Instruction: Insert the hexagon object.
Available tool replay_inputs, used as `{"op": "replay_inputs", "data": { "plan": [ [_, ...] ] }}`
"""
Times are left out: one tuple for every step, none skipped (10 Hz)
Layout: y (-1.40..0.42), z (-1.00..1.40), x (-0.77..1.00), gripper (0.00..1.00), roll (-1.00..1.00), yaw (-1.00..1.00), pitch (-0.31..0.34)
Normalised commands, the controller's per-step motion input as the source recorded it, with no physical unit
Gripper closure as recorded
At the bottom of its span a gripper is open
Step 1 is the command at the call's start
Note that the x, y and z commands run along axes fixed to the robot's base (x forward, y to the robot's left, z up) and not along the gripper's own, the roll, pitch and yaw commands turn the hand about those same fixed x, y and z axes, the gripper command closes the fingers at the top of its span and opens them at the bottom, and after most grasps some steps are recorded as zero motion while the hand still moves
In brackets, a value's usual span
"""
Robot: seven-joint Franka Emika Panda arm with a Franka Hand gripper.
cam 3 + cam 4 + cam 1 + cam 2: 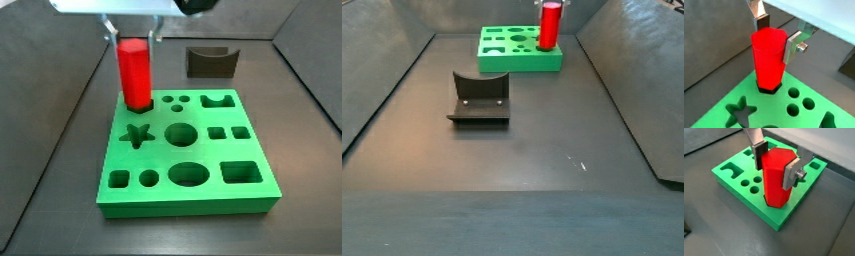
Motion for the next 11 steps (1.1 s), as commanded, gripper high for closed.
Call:
{"op": "replay_inputs", "data": {
  "plan": [
    [0.00,-0.60,0.39,1.00,0.00,0.00,0.093],
    [0.00,-0.66,0.10,1.00,0.05,0.00,0.020],
    [0.00,-0.66,0.00,1.00,0.02,0.00,0.000],
    [-0.17,-0.59,-0.19,1.00,0.09,0.00,0.000],
    [-0.39,-0.45,-0.06,1.00,0.08,0.25,0.000],
    [-0.38,-0.36,-0.08,1.00,0.12,0.28,0.000],
    [0.00,-0.34,-0.02,1.00,0.07,0.08,0.000],
    [0.16,-0.29,-0.07,1.00,0.13,0.03,0.000],
    [0.26,-0.29,-0.03,1.00,0.13,0.02,0.000],
    [0.28,-0.27,-0.07,1.00,0.12,0.00,0.000],
    [0.09,-0.21,-0.12,1.00,0.03,-0.02,0.000]
  ]
}}
